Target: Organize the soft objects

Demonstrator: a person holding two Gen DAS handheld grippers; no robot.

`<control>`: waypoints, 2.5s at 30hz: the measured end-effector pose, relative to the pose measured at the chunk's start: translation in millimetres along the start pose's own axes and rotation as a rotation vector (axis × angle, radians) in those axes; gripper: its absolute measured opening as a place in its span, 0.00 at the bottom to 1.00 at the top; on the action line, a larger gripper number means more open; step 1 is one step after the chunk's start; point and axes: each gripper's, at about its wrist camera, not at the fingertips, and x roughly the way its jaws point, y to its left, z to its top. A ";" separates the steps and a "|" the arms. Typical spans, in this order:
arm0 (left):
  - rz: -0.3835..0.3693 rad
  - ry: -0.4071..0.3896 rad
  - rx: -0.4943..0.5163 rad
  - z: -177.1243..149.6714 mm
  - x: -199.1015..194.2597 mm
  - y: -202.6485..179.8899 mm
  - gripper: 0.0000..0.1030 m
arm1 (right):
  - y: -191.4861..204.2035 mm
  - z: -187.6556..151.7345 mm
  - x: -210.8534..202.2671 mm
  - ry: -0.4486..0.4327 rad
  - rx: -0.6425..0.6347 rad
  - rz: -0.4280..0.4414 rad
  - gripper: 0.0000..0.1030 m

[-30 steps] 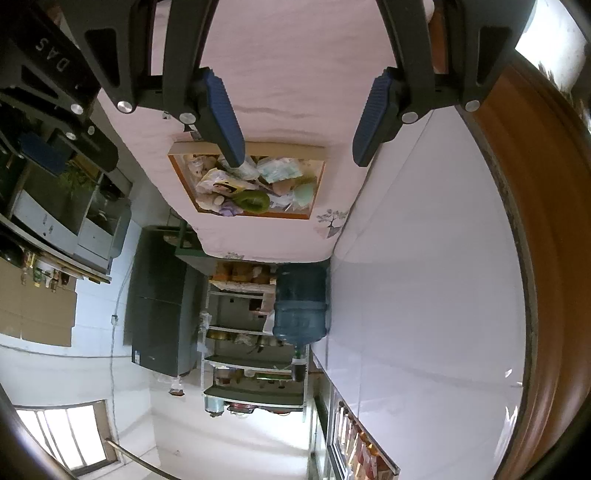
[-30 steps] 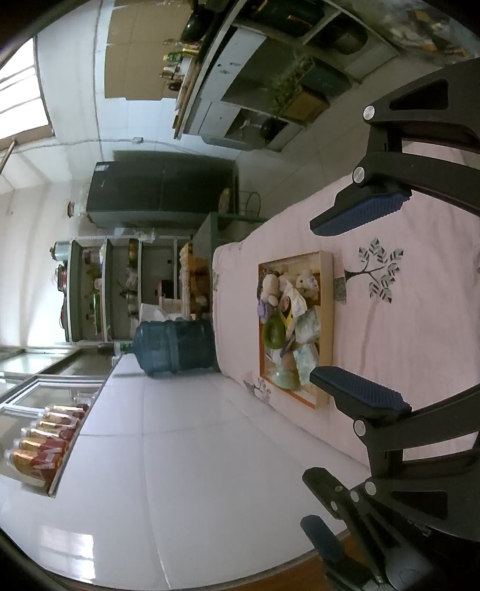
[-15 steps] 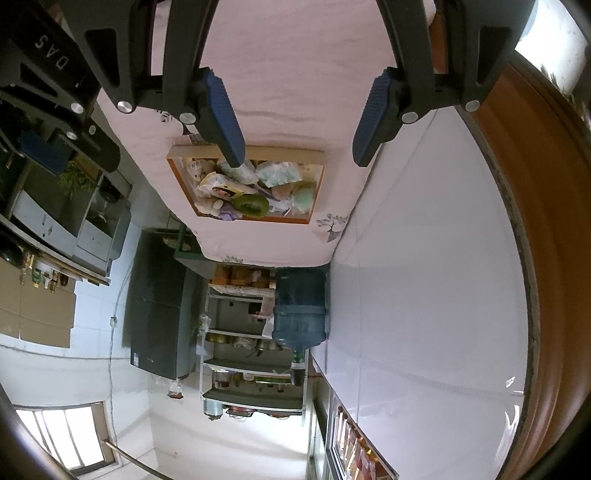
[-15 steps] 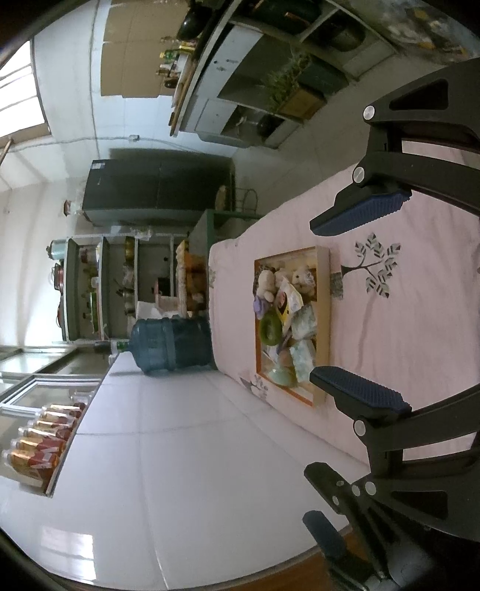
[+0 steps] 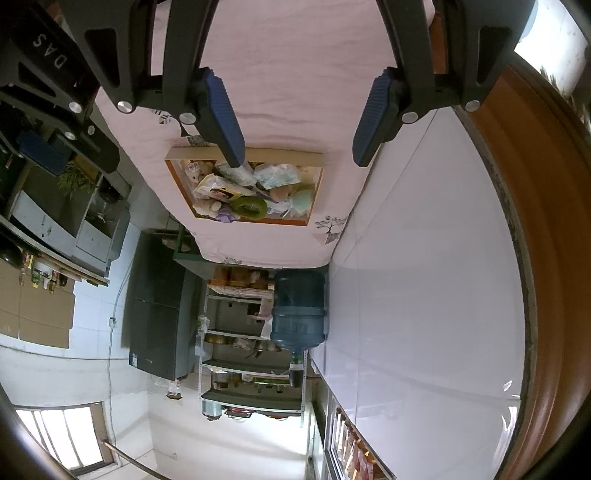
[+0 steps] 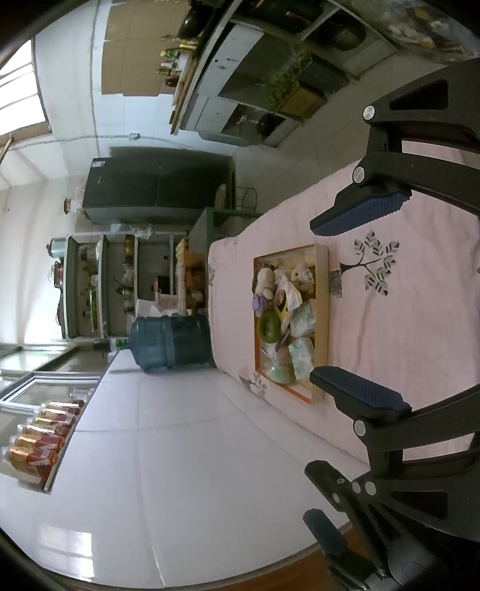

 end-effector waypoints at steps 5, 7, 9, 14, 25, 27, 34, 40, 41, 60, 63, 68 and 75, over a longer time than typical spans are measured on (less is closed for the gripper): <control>-0.001 0.002 0.000 -0.2 0.2 0.2 0.59 | -0.2 -0.1 0.1 0.000 0.001 0.001 0.73; 0.000 0.000 0.000 0.0 0.0 0.2 0.59 | -0.3 -0.3 0.1 0.001 0.001 0.001 0.72; 0.000 0.001 -0.001 0.2 0.0 0.0 0.59 | 0.7 -0.2 -0.1 0.002 0.001 0.002 0.73; 0.000 0.001 0.000 0.4 -0.1 0.1 0.59 | 1.3 -0.6 -0.5 0.002 0.000 0.003 0.73; 0.000 0.002 0.000 0.9 0.0 0.2 0.59 | 1.0 -0.8 0.0 0.002 0.000 0.003 0.73; 0.001 0.001 -0.001 1.0 -0.2 0.2 0.59 | 1.9 -0.9 -0.6 0.001 -0.001 0.002 0.73; 0.000 0.002 -0.002 1.3 -0.1 0.4 0.59 | 1.7 1.4 -0.9 -0.005 -0.003 0.003 0.72; 0.001 0.003 -0.003 -0.1 1.1 1.1 0.59 | 2.6 3.8 -0.5 -0.003 -0.010 0.007 0.73; 0.001 0.004 -0.003 -0.8 1.8 2.0 0.59 | 2.4 4.2 -0.1 -0.003 -0.011 0.006 0.73; 0.001 0.004 -0.004 0.3 1.8 2.9 0.59 | 3.5 3.6 -0.1 -0.002 -0.010 0.007 0.73; 0.001 0.005 -0.005 0.3 2.1 2.9 0.59 | 3.6 3.8 0.0 -0.003 -0.011 0.007 0.73; 0.001 0.005 -0.004 0.6 2.0 3.2 0.59 | 3.9 4.0 0.3 -0.002 -0.010 0.007 0.73; 0.002 0.005 -0.005 0.8 1.9 3.3 0.59 | 3.8 3.7 0.1 -0.003 -0.009 0.007 0.73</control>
